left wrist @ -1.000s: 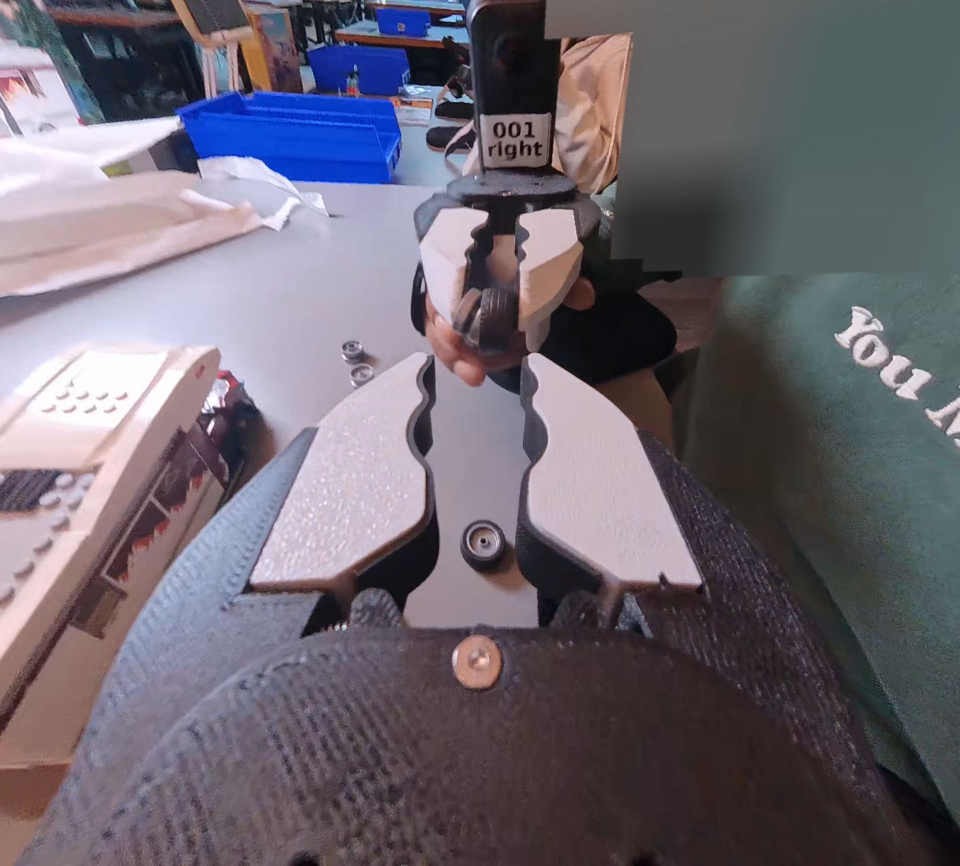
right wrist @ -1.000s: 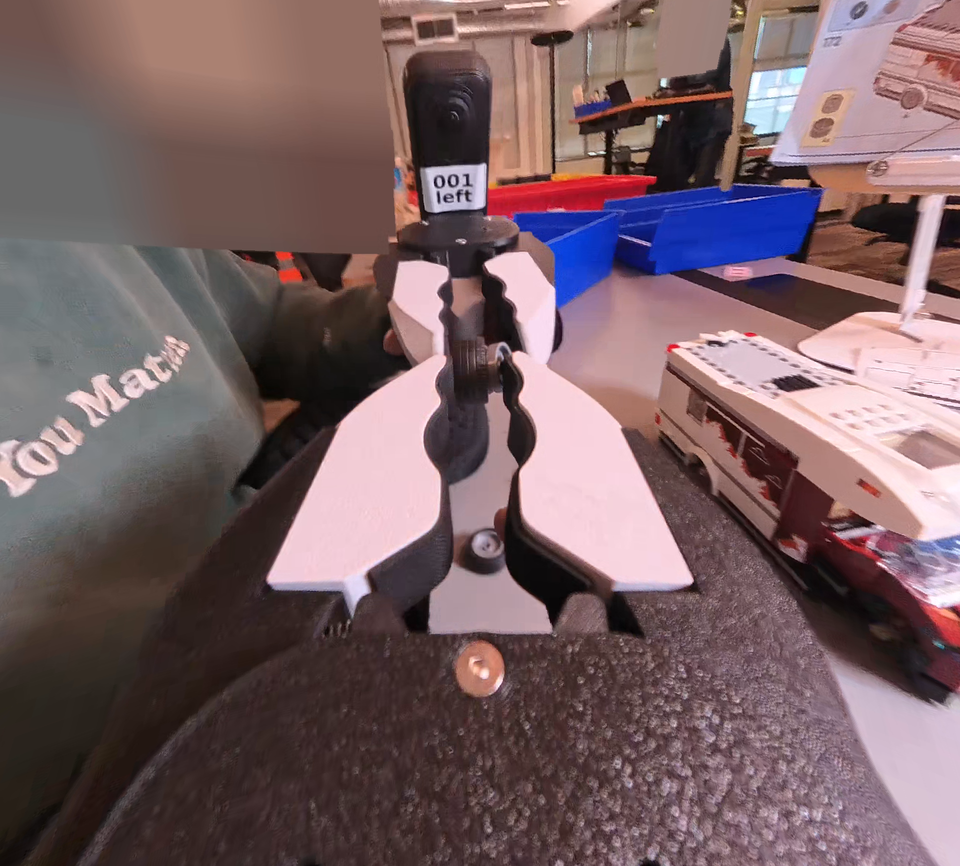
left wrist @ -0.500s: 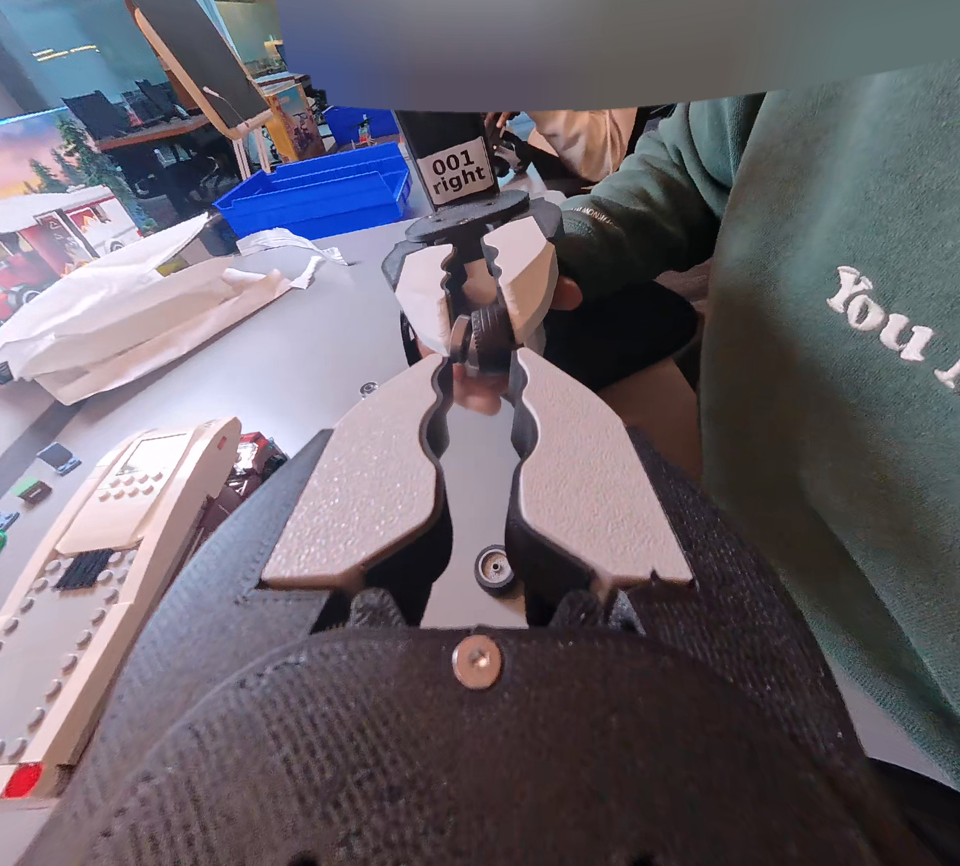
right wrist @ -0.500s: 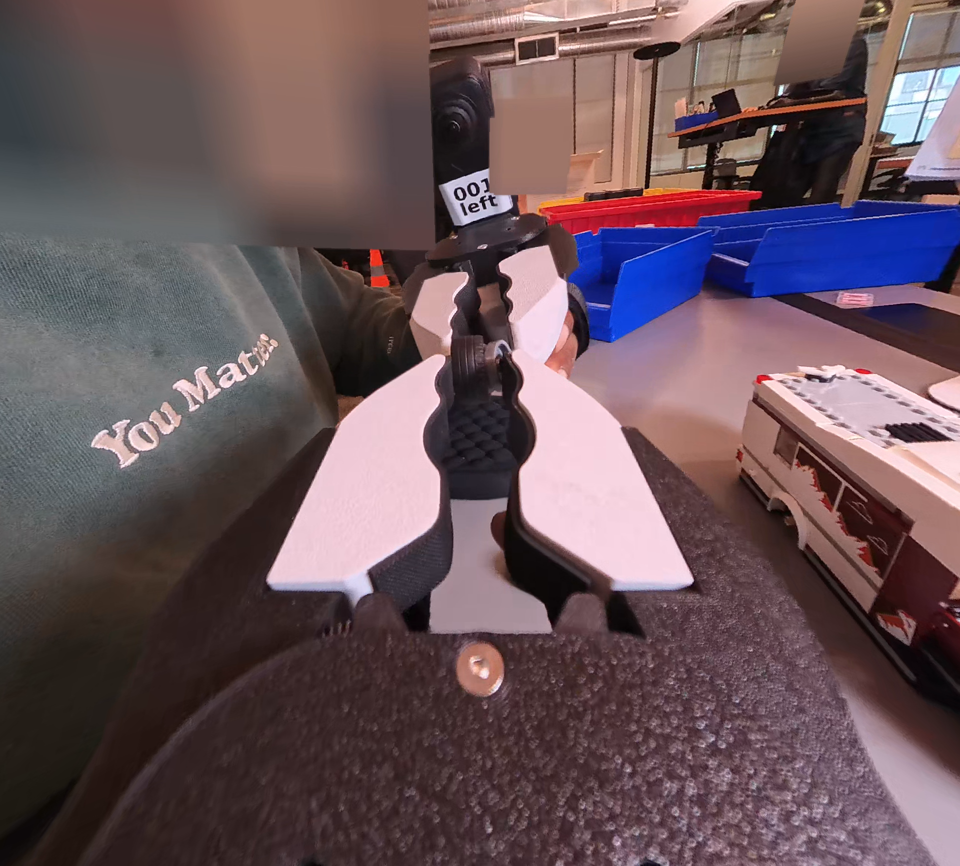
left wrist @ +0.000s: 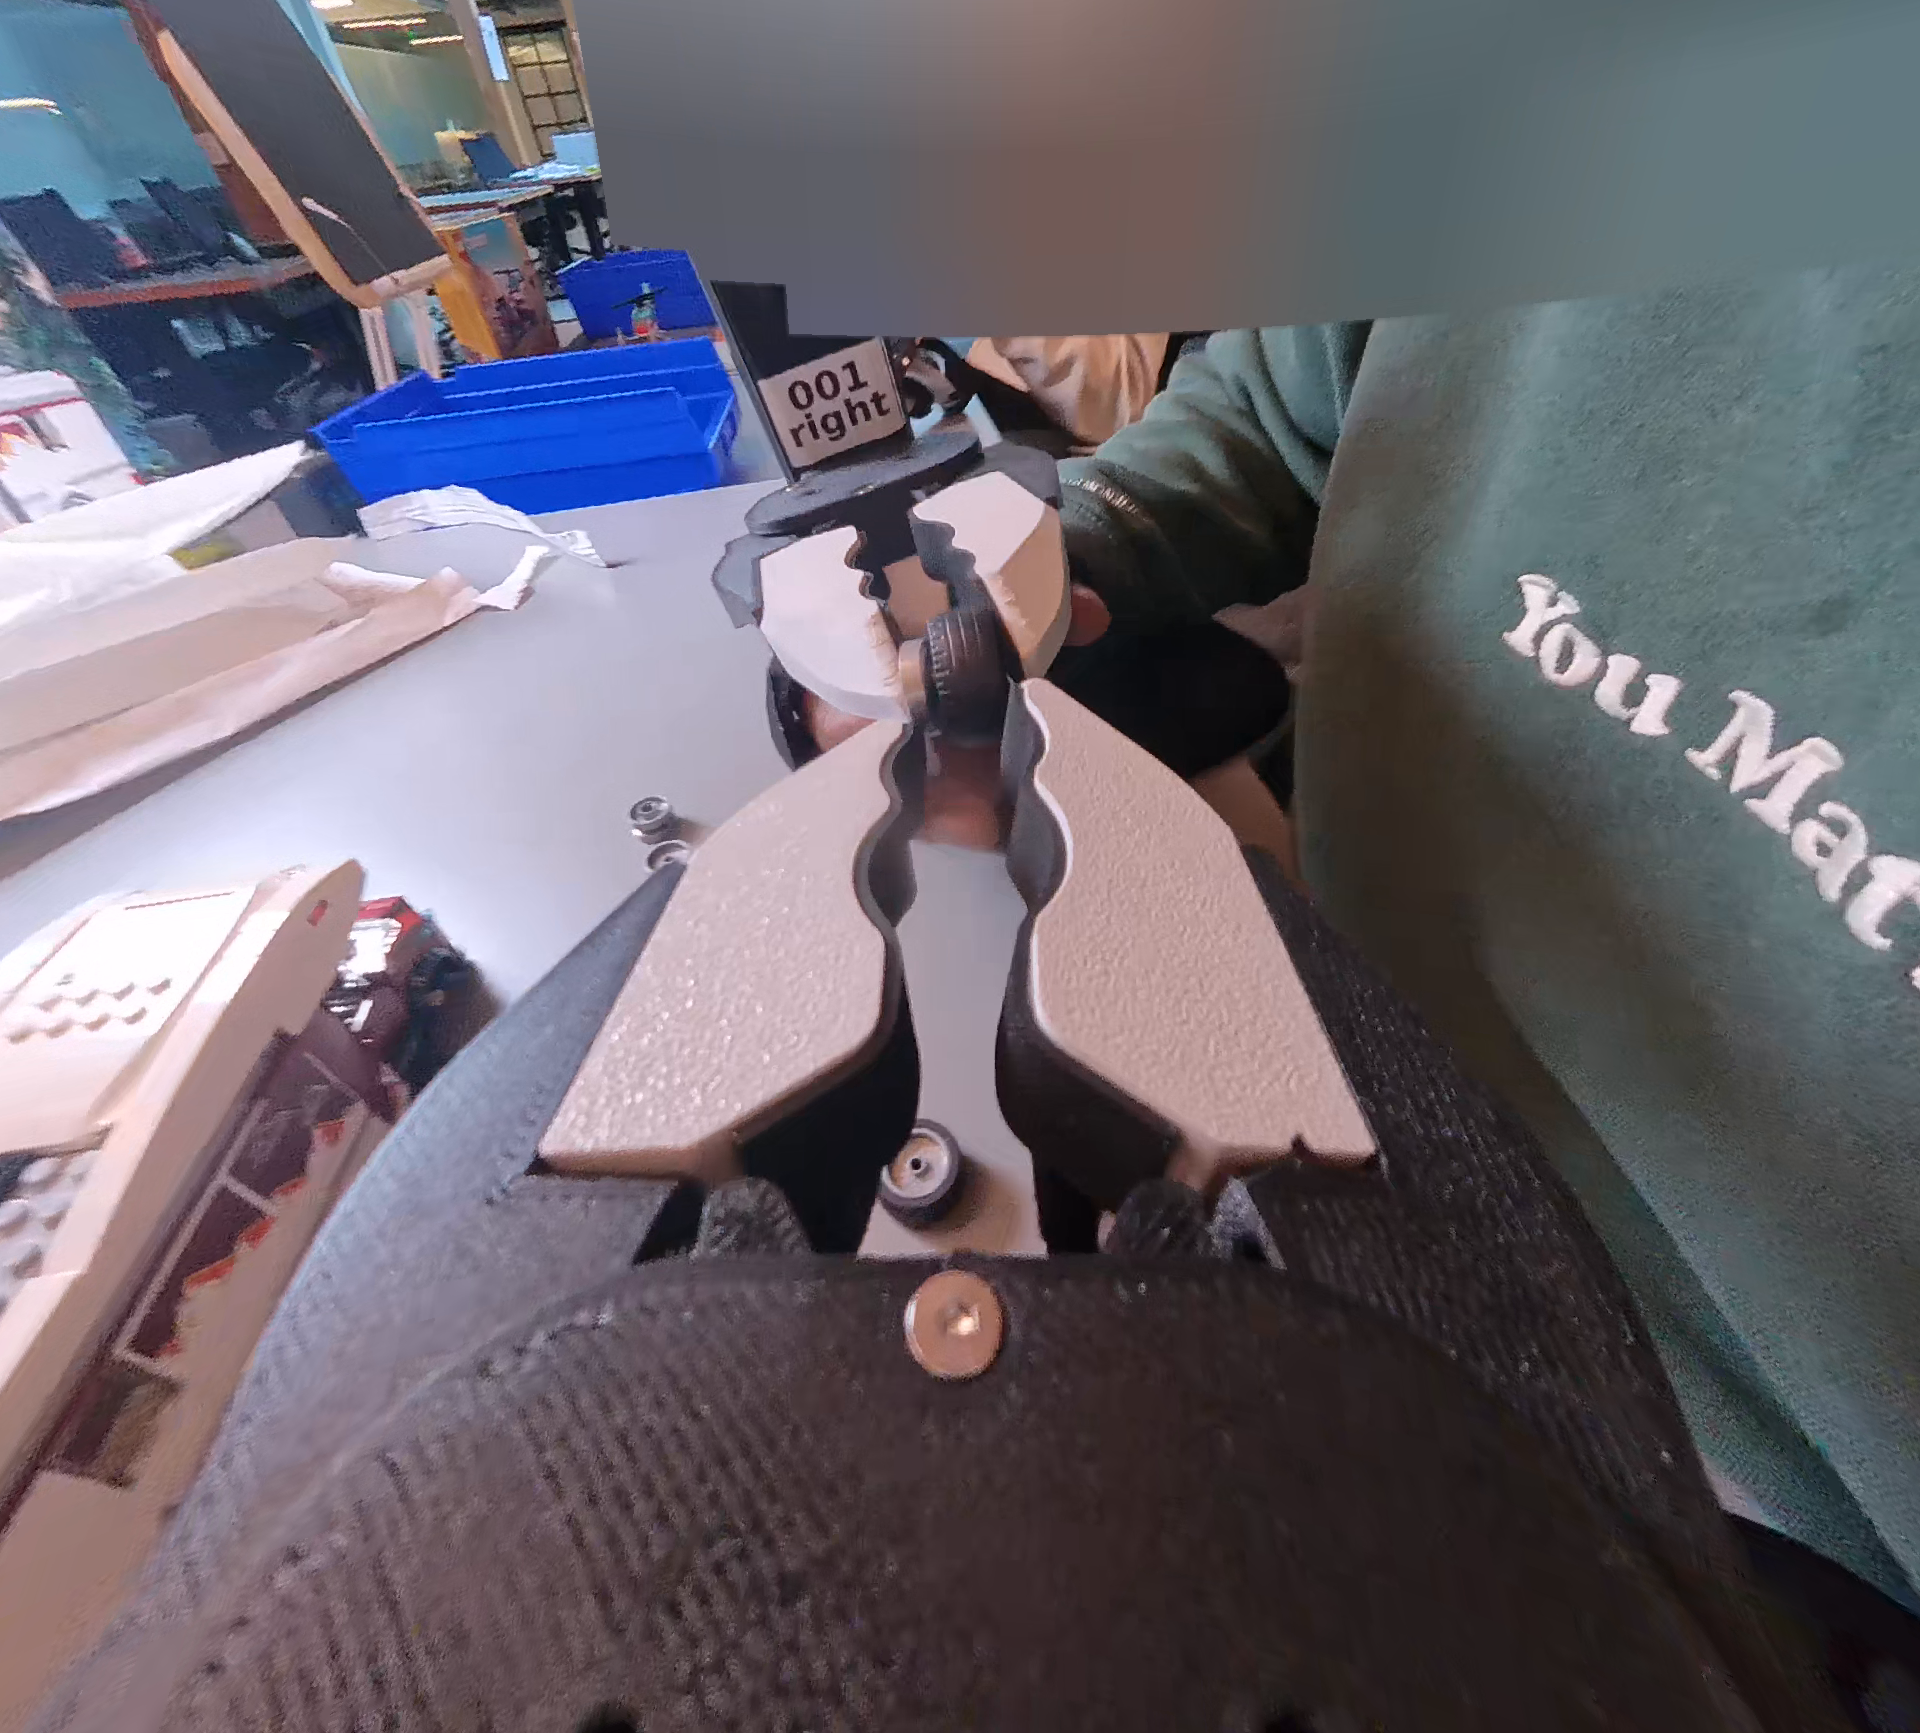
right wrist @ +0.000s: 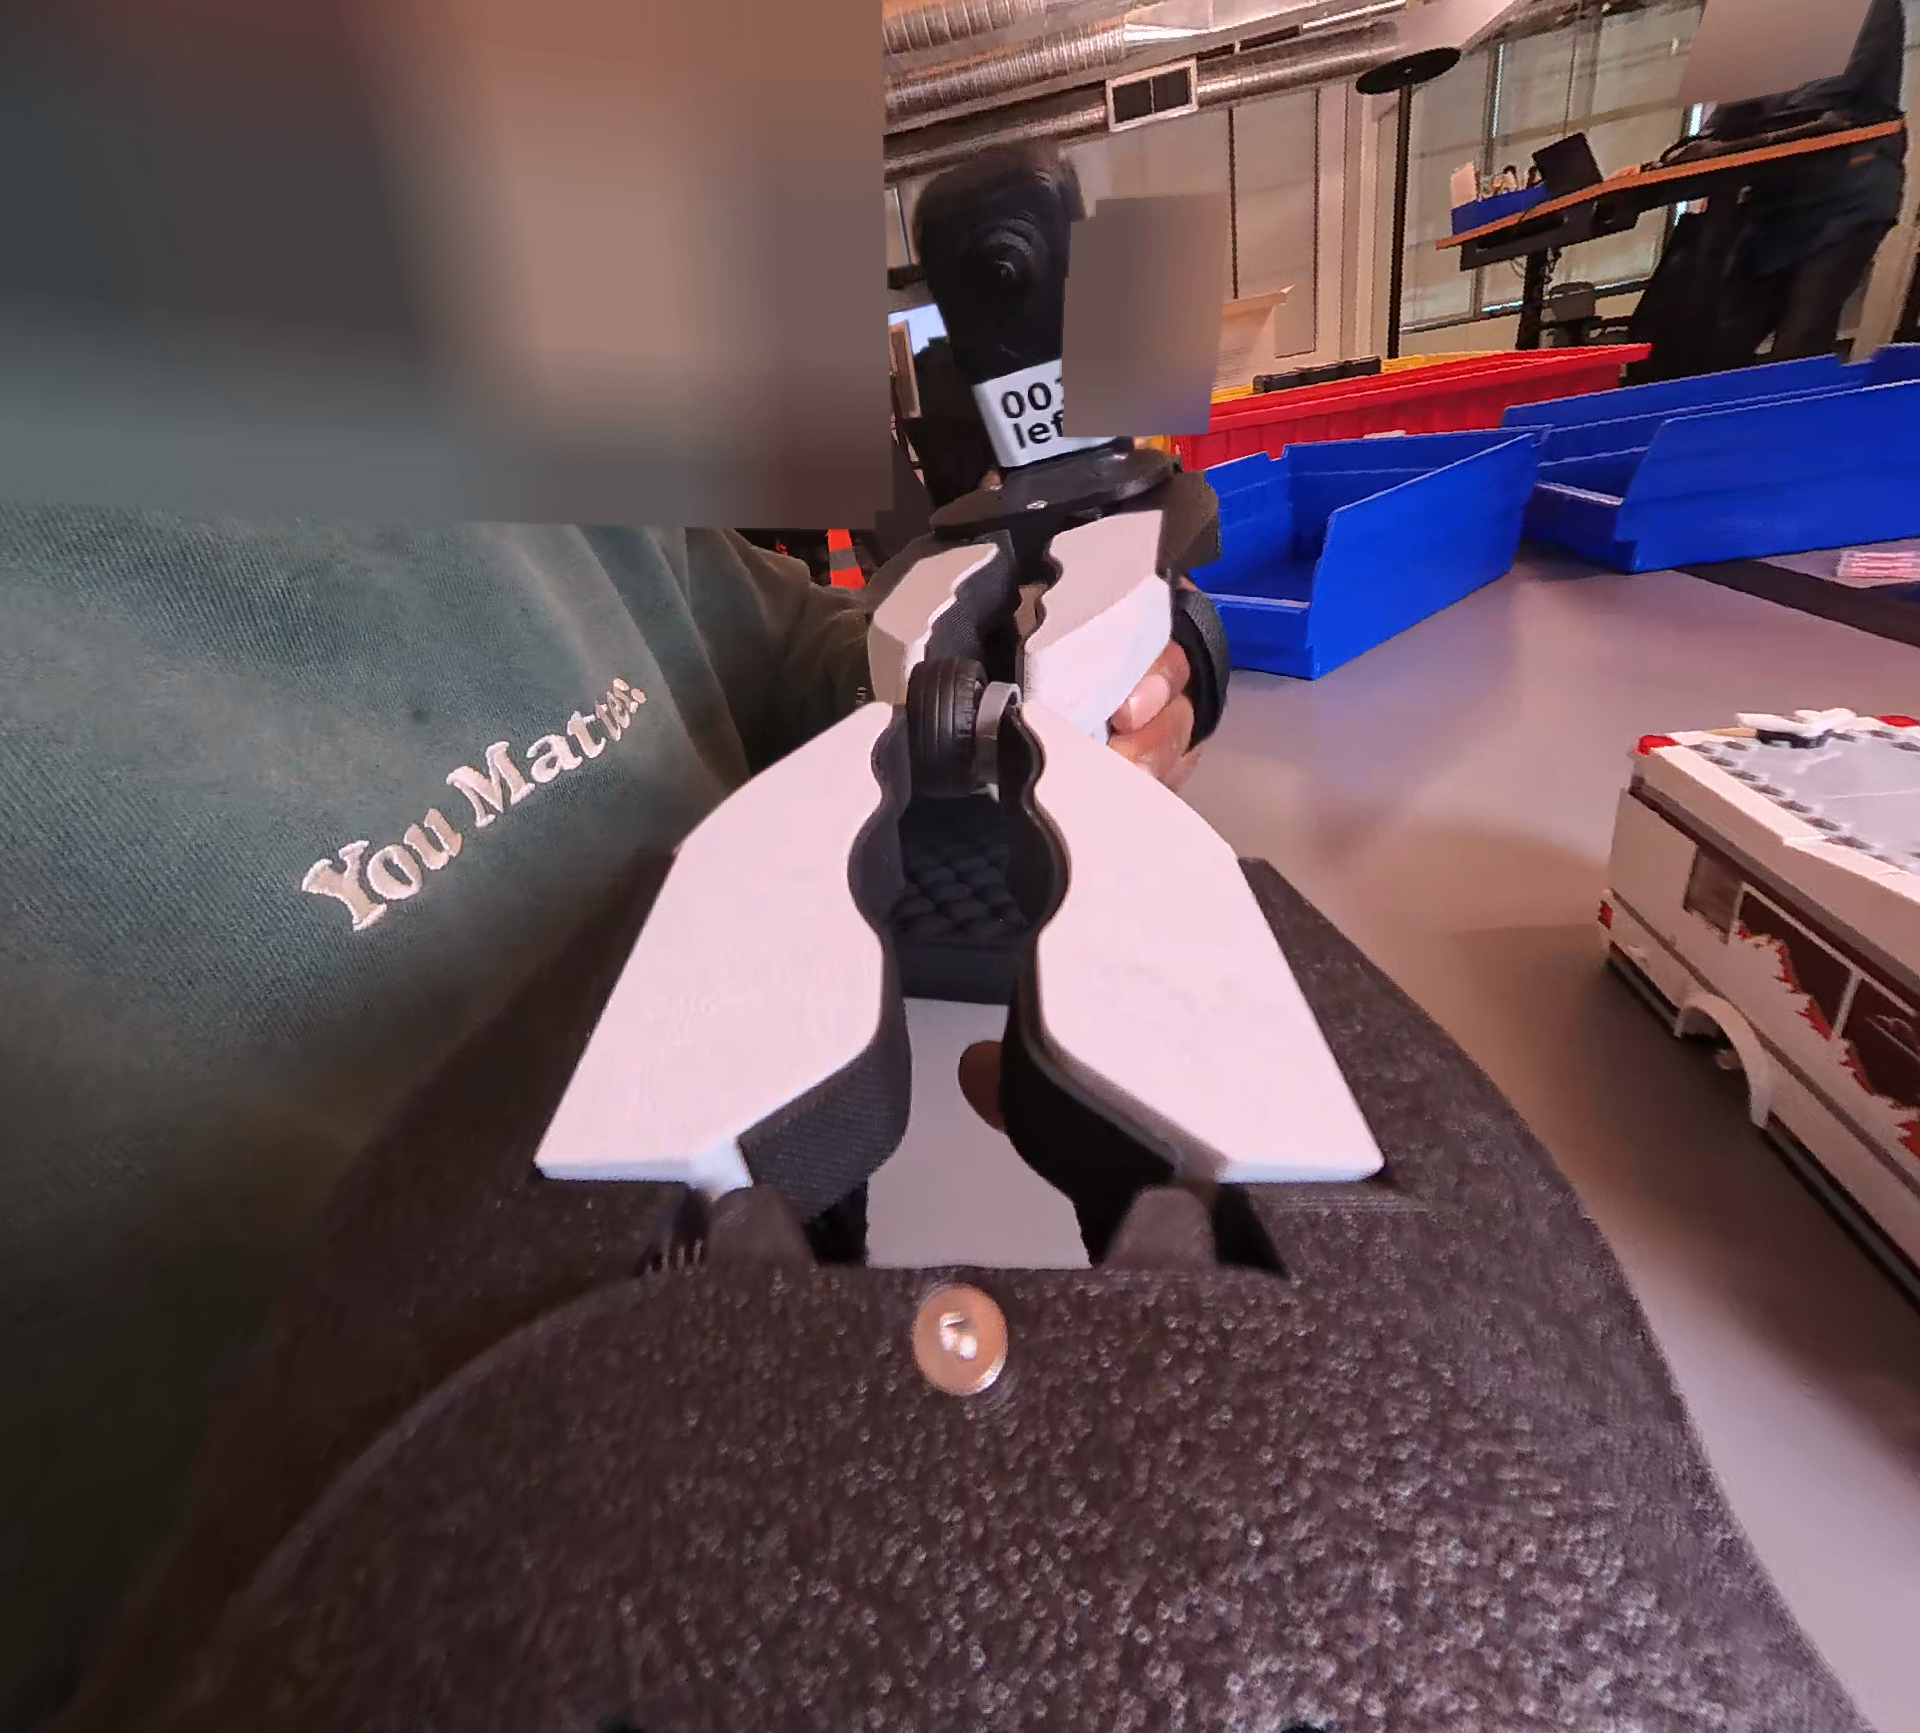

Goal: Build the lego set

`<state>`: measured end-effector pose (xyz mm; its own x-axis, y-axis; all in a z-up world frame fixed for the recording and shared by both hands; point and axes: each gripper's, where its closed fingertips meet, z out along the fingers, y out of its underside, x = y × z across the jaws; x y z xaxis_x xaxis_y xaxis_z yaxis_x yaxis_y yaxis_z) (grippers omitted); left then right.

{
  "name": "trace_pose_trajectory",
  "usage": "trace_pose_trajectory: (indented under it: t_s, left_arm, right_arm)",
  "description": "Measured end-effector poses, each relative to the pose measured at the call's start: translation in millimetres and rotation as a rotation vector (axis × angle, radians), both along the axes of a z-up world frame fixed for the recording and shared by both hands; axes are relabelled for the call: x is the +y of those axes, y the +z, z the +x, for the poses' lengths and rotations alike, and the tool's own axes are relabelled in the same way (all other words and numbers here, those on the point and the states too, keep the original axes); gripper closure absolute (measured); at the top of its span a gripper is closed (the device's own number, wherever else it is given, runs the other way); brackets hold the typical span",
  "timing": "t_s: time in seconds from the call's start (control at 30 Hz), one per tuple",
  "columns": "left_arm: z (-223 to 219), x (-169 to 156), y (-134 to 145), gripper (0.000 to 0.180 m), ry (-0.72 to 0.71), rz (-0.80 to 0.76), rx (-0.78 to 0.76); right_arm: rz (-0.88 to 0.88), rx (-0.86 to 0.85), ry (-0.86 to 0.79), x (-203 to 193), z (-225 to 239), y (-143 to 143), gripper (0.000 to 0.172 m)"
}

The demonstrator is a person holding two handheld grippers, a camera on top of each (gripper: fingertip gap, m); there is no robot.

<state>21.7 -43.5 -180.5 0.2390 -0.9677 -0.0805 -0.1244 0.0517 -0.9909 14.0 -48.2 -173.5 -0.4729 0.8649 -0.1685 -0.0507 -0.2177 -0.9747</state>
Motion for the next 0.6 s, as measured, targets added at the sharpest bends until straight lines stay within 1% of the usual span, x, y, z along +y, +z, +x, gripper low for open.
trace_pose_trajectory:
  t_s: [0.1,0.2,0.27,0.3,0.33,0.4,0.43,0.47,0.5,0.6]
  left_arm:
    - [1,-5,0,0.165,-0.063,-0.083,-0.071]
    - [2,-7,1,0.165,-0.129,-0.204,-0.171]
    - [0,4,0,0.163,-0.094,-0.286,-0.242]
    - [-1,8,-3,0.163,-0.08,-0.311,-0.247]
    - [-3,12,-6,0.163,-0.06,-0.316,-0.224]
    - [-4,18,-7,0.162,-0.009,-0.272,-0.192]
    - [-5,19,-6,0.158,0.001,-0.259,-0.191]
    - [-5,18,-4,0.156,0.005,-0.248,-0.192]
    - [-6,16,-2,0.159,-0.004,-0.242,-0.194]
    - [-5,13,-2,0.159,-0.014,-0.228,-0.187]
  right_arm:
    - [0.012,-0.008,0.018,-4,1,-1,0.156]
    - [-0.04,-0.019,0.051,-4,1,0,0.156]
    - [-0.074,-0.041,-0.002,8,-2,-2,0.156]
    - [-0.088,-0.065,-0.012,12,-3,-5,0.155]
    - [-0.089,-0.081,-0.035,17,-5,-7,0.155]
    - [-0.055,-0.078,-0.07,21,-6,-8,0.155]
    - [-0.029,-0.077,-0.073,20,-6,-7,0.155]
    - [0.011,-0.083,-0.076,18,-7,-9,0.155]
    - [0.054,-0.085,-0.084,16,-7,-11,0.155]
    - [0.145,-0.078,-0.106,13,-7,-13,0.155]
